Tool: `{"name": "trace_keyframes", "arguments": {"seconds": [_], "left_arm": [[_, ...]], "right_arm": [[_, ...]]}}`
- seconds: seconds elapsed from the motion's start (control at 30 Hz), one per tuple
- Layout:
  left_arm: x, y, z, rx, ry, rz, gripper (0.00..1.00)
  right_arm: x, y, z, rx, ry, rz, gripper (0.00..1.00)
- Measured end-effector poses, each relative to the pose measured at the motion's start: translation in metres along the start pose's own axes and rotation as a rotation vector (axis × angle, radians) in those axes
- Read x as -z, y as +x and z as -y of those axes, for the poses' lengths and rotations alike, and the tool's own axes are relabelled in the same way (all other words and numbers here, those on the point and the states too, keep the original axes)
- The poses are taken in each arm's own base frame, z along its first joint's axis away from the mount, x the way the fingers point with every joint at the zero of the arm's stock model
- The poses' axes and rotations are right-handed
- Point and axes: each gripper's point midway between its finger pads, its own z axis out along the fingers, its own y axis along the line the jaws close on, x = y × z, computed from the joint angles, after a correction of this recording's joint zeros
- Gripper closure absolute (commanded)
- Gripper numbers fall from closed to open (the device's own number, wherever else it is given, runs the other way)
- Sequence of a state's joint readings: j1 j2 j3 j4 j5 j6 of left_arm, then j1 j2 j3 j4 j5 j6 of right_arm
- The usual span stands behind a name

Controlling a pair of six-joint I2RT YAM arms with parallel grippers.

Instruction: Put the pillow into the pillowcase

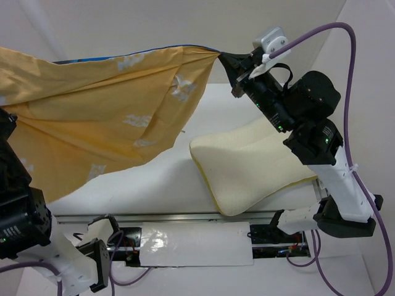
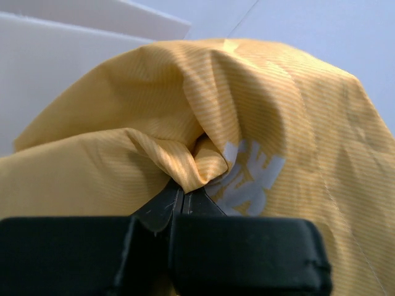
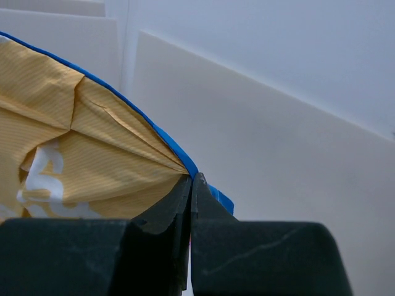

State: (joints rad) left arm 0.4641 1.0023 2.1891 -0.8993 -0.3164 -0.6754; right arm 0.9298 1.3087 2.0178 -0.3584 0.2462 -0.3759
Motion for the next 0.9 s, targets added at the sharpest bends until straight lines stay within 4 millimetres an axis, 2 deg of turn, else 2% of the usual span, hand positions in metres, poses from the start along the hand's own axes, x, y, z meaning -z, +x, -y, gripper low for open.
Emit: {"name": "trace_keyframes", "arguments": {"seconds": [0.1, 0.17, 0.23, 0.27, 0.33, 0.4, 0.43, 0.5, 0.6, 0.67, 0.7, 0.73, 0.77, 0.8, 0.83, 0.87, 0.9], "left_arm": [[0.009, -0.015, 0.006, -0.003, 0.026, 0.041, 1.00], [0.006, -0.012, 0.005, -0.005, 0.025, 0.037, 1.00], [-0.006, 0.007, 0.000, -0.015, 0.016, -0.003, 1.00], [-0.012, 0.017, -0.002, -0.018, 0.012, -0.025, 1.00], [-0.034, 0.054, -0.016, -0.039, -0.020, -0.107, 1.00], [-0.060, 0.102, -0.034, -0.047, -0.065, -0.206, 1.00], [-0.071, 0.133, -0.049, -0.061, -0.103, -0.276, 1.00], [-0.091, 0.198, -0.079, -0.067, -0.170, -0.412, 1.00], [-0.113, 0.299, -0.122, -0.057, -0.249, -0.612, 1.00], [-0.117, 0.357, -0.150, -0.072, -0.310, -0.748, 0.69], [-0.118, 0.384, -0.162, -0.087, -0.341, -0.815, 0.56], [-0.121, 0.403, -0.172, -0.105, -0.368, -0.861, 0.25], [-0.126, 0.420, -0.179, -0.127, -0.387, -0.902, 0.18], [-0.132, 0.430, -0.181, -0.133, -0.395, -0.923, 0.08], [-0.140, 0.441, -0.181, -0.151, -0.398, -0.944, 0.06], [-0.145, 0.448, -0.179, -0.167, -0.392, -0.953, 0.00], [-0.149, 0.451, -0.174, -0.182, -0.379, -0.957, 0.00]], "right_arm": [[0.001, -0.011, 0.005, 0.021, 0.013, 0.033, 1.00], [-0.004, -0.014, 0.007, 0.036, 0.031, 0.050, 1.00], [-0.015, -0.011, 0.011, 0.052, 0.071, 0.049, 1.00], [-0.026, -0.002, 0.010, 0.062, 0.100, 0.036, 1.00], [-0.048, 0.021, 0.014, 0.082, 0.162, -0.003, 1.00], [-0.077, 0.064, 0.016, 0.109, 0.216, -0.081, 1.00], [-0.094, 0.098, 0.016, 0.128, 0.234, -0.142, 1.00], [-0.127, 0.180, 0.019, 0.160, 0.257, -0.278, 1.00], [-0.157, 0.316, 0.025, 0.184, 0.255, -0.493, 1.00], [-0.172, 0.397, 0.024, 0.182, 0.232, -0.599, 0.97], [-0.176, 0.433, 0.023, 0.182, 0.223, -0.647, 0.85], [-0.177, 0.463, 0.023, 0.189, 0.217, -0.691, 0.46], [-0.177, 0.494, 0.022, 0.189, 0.209, -0.732, 0.20], [-0.174, 0.515, 0.020, 0.195, 0.199, -0.763, 0.02], [-0.167, 0.535, 0.022, 0.201, 0.196, -0.802, 0.00], [-0.161, 0.545, 0.024, 0.204, 0.196, -0.832, 0.00], [-0.154, 0.554, 0.027, 0.209, 0.197, -0.860, 0.00]]}}
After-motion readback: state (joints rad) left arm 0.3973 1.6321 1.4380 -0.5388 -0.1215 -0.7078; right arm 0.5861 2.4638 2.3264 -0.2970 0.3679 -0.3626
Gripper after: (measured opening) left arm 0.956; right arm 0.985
